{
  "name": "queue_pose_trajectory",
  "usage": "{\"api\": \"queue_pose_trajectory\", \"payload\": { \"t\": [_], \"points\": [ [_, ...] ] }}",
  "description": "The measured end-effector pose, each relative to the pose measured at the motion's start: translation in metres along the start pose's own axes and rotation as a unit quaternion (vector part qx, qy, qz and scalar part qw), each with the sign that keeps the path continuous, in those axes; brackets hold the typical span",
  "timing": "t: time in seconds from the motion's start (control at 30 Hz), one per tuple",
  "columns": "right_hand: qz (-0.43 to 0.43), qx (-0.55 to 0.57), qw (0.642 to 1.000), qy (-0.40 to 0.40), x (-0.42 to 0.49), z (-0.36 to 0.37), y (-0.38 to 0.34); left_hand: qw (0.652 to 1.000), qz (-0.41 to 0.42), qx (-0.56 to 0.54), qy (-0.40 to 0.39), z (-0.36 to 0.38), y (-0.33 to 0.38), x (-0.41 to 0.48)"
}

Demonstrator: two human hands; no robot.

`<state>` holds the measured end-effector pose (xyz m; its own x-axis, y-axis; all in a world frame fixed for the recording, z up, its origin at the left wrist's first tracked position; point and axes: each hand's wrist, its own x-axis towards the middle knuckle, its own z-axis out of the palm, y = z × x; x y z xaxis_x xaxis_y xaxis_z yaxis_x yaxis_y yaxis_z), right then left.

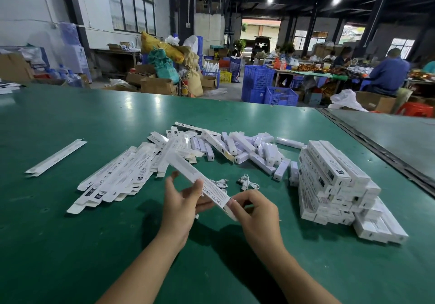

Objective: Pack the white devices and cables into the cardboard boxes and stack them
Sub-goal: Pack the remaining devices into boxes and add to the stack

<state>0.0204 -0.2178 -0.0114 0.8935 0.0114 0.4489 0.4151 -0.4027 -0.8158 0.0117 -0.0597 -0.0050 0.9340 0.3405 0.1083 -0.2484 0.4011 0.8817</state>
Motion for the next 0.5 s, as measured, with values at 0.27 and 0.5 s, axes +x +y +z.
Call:
{"api": "queue_pose_trajectory", "payload": {
  "t": [0.27, 0.5],
  "points": [
    [0.000, 0.039, 0.998, 0.039, -0.001, -0.005, 0.001, 0.890, 0.118, 0.386, -0.211, -0.007, 0.000, -0.014],
    [-0.087, 0.081, 0.993, 0.000, -0.005, -0.010, -0.004, 0.913, 0.125, 0.336, -0.196, -0.011, 0.004, -0.011]
  ]
}}
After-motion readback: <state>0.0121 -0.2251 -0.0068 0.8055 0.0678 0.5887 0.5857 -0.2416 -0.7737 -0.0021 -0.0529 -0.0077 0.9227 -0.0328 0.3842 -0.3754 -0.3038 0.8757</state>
